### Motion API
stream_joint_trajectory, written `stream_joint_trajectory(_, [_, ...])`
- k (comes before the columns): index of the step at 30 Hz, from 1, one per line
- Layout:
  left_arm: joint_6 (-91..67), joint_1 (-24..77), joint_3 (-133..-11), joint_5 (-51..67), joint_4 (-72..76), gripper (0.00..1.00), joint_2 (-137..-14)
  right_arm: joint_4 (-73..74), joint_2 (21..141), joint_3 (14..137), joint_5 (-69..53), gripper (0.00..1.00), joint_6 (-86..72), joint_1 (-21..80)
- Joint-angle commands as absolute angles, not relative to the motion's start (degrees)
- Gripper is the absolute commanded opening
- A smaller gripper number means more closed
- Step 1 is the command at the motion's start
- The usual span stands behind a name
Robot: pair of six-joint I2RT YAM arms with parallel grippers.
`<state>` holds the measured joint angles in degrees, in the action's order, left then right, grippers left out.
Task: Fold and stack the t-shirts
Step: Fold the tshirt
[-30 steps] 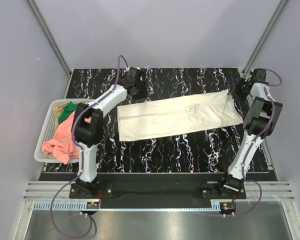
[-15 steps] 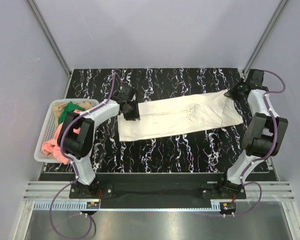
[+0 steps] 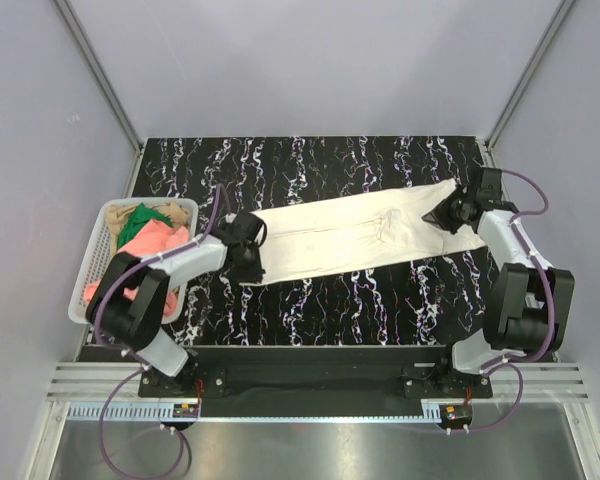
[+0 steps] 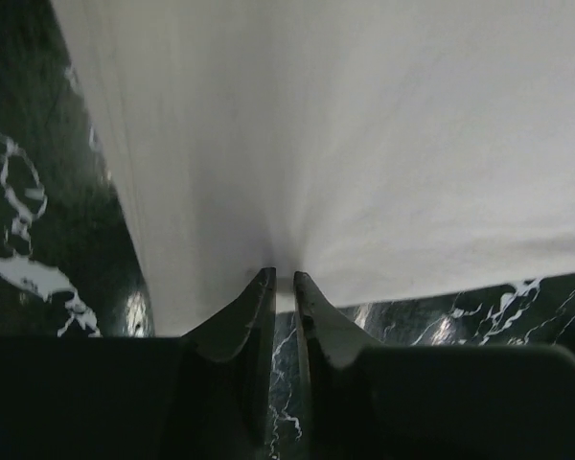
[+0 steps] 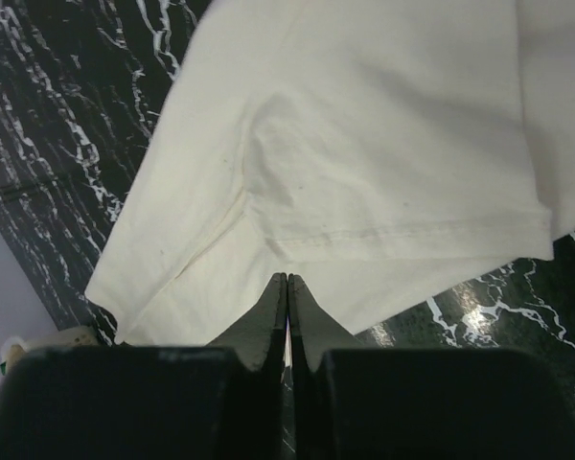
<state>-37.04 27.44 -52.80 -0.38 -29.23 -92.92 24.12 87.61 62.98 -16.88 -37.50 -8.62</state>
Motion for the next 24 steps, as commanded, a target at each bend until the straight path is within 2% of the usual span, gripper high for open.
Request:
stream_joint_trajectory(1, [-41.1,31.2,-48.4,-5.0,-29.9,0.2,-84.6,23.2,87.4,60.0,-11.4,0.05,-39.9,-8.7])
stream_joint_trajectory(7, [-46.4,37.1,-41.8,-8.7,-31.6,0.23,-79.0,24.2,94.7,61.9,-6.2,0.03,-40.9,-8.9])
stream_joint_trajectory(10, [-47.0,39.2,-42.3,-9.1,-33.0,0.23,-75.9,24.2,98.3,63.7,-4.3,0.03,-41.0,-8.9])
stream_joint_trajectory(14, [-41.6,39.7,-49.5,-8.5,-33.3,0.27,-72.6,24.3,104.0,66.8,-1.2,0.03,-39.9,-9.3])
stream_joint_trajectory(20, [-35.0,37.7,-60.1,-12.4,-37.4,0.25,-78.4,26.8,112.0,73.3,1.4,0.02,-35.0,-10.2])
stream_joint_trajectory(24, [-33.2,33.9,-62.7,-9.2,-37.4,0.25,-80.2,28.4,116.4,79.4,3.0,0.02,-31.4,-10.4])
